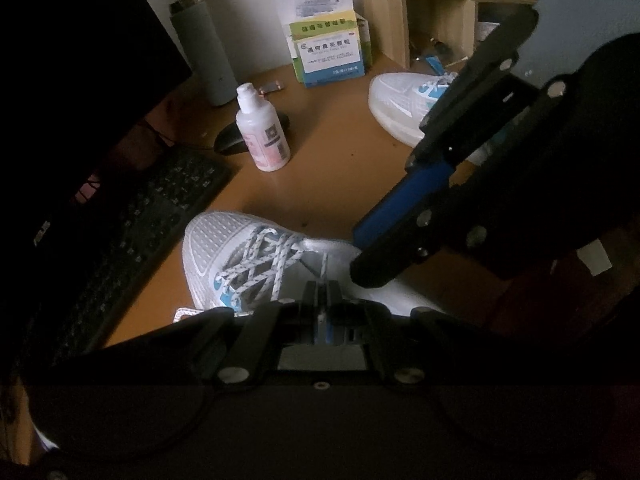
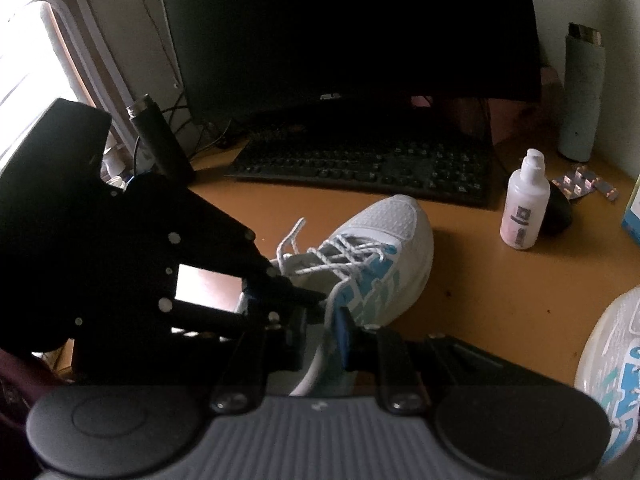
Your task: Lace up shoes with both hands
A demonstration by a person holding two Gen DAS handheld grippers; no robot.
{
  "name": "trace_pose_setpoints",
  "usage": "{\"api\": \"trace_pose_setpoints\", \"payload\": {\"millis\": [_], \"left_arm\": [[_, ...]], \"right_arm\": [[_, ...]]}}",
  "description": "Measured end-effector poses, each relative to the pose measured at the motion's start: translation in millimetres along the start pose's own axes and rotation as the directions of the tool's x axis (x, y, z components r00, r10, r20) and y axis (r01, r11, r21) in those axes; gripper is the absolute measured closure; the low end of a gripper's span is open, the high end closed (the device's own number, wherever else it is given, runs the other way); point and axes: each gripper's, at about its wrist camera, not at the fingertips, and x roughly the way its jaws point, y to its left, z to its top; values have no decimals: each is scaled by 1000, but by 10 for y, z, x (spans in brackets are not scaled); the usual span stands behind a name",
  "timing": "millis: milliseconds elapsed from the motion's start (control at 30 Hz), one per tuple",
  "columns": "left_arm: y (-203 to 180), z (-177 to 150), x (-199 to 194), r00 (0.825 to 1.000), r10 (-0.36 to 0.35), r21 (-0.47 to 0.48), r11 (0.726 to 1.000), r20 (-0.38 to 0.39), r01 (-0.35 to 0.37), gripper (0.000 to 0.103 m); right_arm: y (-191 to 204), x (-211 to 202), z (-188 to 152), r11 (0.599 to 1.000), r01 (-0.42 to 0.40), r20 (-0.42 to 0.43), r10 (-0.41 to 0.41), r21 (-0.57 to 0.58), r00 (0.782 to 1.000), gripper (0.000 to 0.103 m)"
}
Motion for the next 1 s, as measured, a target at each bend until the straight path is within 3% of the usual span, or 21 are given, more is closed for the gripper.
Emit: {"api": "trace_pose_setpoints", "payload": {"millis": [500,1000], "left_arm": [[6,12,58,1000,10,-17,1000,-23,-11,103],[-44,3,14,1000,3,26,1000,-18,-3,103]], "right_arm": [[36,10,24,1000,3,-1,-3,2,1000,85],[11,0,17,1000,6,6,-6,3,1000,85]]}}
